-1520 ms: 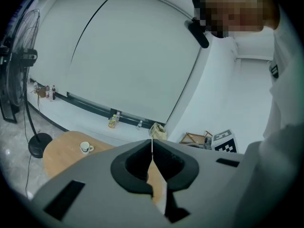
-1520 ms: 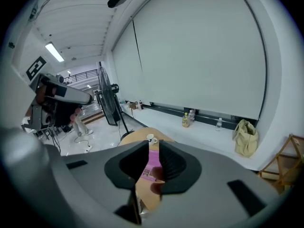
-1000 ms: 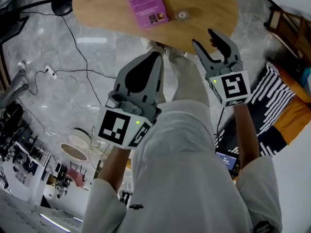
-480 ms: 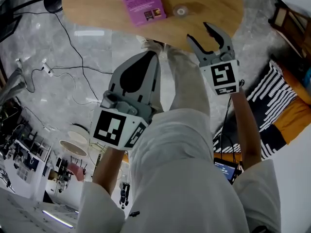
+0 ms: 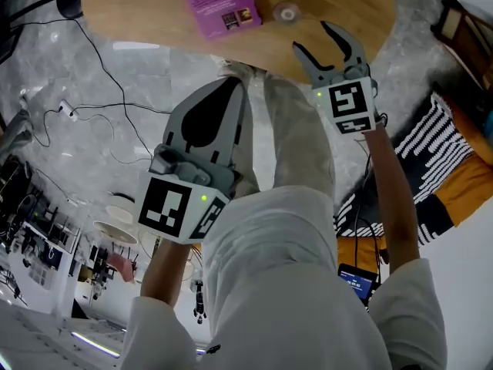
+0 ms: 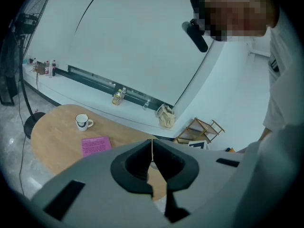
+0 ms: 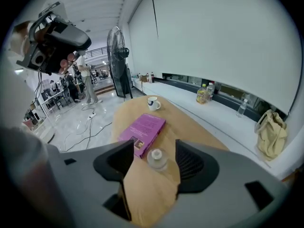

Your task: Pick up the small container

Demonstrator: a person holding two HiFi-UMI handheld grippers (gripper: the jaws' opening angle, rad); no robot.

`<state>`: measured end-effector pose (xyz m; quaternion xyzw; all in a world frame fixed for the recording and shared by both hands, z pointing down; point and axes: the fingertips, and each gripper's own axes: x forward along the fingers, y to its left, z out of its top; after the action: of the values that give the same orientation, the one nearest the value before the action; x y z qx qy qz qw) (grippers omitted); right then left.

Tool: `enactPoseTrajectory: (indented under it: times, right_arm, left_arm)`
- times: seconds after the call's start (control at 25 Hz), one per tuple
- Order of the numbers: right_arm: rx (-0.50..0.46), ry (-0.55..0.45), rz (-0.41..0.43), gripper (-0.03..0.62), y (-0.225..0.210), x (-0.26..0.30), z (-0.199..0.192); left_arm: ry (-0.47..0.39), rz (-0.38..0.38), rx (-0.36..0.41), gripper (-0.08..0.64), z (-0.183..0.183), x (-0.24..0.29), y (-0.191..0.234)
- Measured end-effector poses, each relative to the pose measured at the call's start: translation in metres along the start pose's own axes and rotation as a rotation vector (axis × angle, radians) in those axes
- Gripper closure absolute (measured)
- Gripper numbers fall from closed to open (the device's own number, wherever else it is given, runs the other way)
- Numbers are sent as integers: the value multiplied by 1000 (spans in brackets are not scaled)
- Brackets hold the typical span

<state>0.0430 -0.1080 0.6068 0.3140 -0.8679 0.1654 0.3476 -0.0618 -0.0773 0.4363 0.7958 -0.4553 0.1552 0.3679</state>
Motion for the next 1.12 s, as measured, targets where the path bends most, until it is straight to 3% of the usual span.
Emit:
enactPoseTrajectory:
  times: [0.32,0.84,1.12]
  right_arm:
    - [-70,26,13,236,8,38,-19]
    - [-101,89,18,230,1,99,-65]
    - [-120,103,-21,230,-4,129,-80]
  left_arm:
    - [25,-3,-8,537,-21,11,21]
    - [34,49,-33,537,-45,15,41]
    - [54,58,-55,537,-63,17,51]
